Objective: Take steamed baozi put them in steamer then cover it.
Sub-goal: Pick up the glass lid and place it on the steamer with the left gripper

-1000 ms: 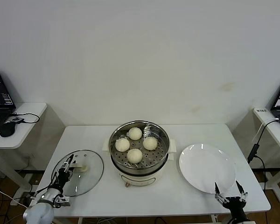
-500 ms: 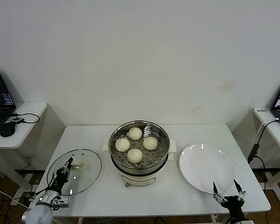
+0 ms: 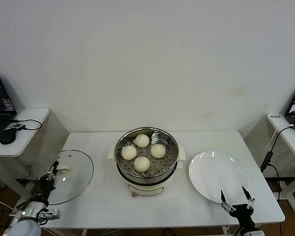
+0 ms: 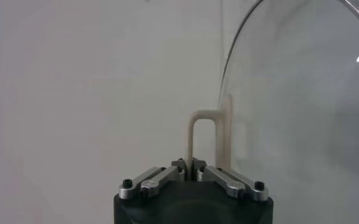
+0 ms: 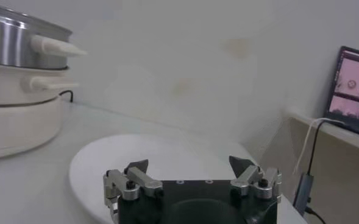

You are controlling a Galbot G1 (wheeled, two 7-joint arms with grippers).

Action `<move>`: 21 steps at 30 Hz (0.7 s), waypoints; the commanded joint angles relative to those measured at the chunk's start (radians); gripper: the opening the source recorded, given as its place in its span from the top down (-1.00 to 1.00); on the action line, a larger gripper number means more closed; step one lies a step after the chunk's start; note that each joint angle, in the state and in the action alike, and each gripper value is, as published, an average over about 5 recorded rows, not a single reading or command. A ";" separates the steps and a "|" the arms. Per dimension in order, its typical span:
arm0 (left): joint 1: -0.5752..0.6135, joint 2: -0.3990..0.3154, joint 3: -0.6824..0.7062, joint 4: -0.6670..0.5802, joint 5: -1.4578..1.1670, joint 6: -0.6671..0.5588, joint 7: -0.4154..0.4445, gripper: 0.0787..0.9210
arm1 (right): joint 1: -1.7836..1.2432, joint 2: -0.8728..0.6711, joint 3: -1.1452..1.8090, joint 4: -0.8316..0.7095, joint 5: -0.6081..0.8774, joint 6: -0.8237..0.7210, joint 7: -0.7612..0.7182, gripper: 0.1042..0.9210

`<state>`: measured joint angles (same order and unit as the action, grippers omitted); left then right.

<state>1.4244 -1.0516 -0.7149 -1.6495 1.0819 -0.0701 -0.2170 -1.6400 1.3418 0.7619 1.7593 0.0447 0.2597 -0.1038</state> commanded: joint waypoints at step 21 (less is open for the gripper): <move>-0.226 0.106 0.487 -0.497 -0.038 0.447 0.366 0.86 | -0.014 0.059 -0.049 0.027 -0.230 0.041 0.037 -0.76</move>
<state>1.3934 -0.9243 -0.4981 -2.1152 0.9631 0.2596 0.0368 -1.6485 1.3690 0.7186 1.7833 -0.0851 0.2856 -0.0882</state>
